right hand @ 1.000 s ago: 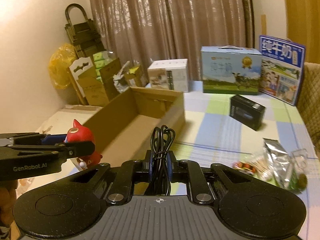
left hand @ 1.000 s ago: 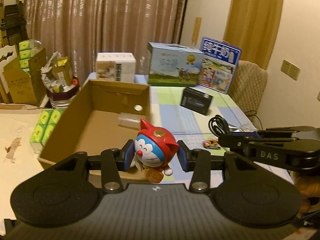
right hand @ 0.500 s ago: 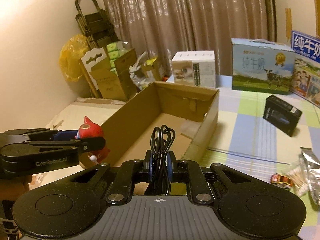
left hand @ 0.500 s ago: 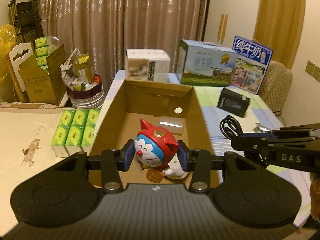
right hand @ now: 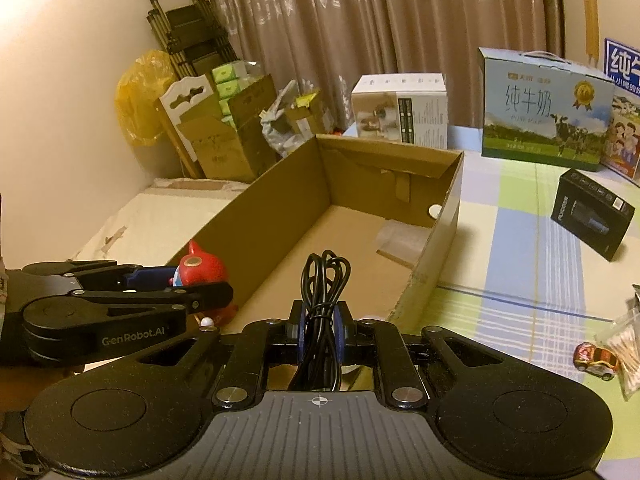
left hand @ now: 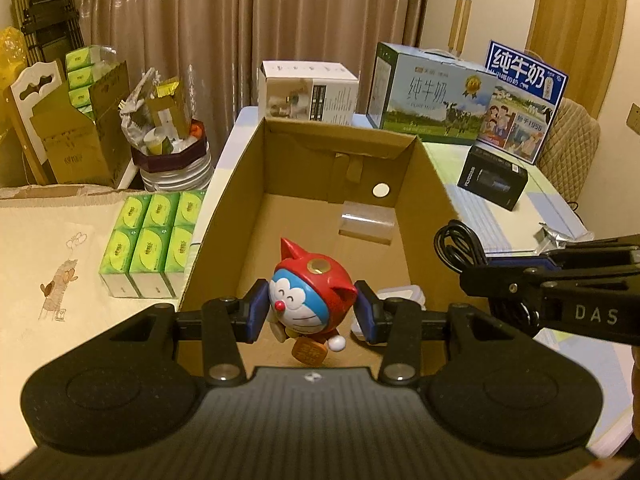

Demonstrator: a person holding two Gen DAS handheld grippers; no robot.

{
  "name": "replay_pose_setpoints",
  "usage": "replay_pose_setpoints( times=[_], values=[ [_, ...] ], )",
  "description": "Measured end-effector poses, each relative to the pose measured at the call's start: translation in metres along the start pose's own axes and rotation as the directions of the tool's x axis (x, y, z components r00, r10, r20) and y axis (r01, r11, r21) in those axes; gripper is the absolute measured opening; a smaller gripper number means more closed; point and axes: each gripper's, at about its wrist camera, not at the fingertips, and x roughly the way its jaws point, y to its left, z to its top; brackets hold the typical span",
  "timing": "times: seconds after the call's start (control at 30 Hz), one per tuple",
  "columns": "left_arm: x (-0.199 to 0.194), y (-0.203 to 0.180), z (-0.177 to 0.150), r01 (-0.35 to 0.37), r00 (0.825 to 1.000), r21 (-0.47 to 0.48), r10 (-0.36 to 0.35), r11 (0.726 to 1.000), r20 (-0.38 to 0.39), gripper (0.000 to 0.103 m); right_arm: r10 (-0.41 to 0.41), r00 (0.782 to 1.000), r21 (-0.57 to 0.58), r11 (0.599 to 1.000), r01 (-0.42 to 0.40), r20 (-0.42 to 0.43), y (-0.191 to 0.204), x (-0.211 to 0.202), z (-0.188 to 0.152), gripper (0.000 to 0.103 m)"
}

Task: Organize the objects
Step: 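Carry the cable and figure into the cardboard box and release both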

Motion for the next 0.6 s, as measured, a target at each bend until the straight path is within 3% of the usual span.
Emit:
replay_pose_setpoints(
  times=[0.23,0.33,0.6],
  values=[
    [0.012,0.007,-0.001,0.003,1.0,-0.014,-0.003,1.0,-0.014,0.04,0.001,1.0,0.012,1.0,-0.001,-0.008,-0.002,0.006,-0.001,0.011],
    [0.012,0.009,0.0,-0.005,1.0,-0.03,0.005,1.0,0.003,0.048,0.003,1.0,0.015,1.0,-0.003,-0.009,-0.003,0.006,-0.002,0.011],
    [0.007,0.012,-0.001,-0.011,1.0,-0.041,0.011,0.999,0.006,0.048,0.015,1.0,0.022,1.0,-0.015,-0.008,-0.002,0.005,-0.003,0.011]
  ],
)
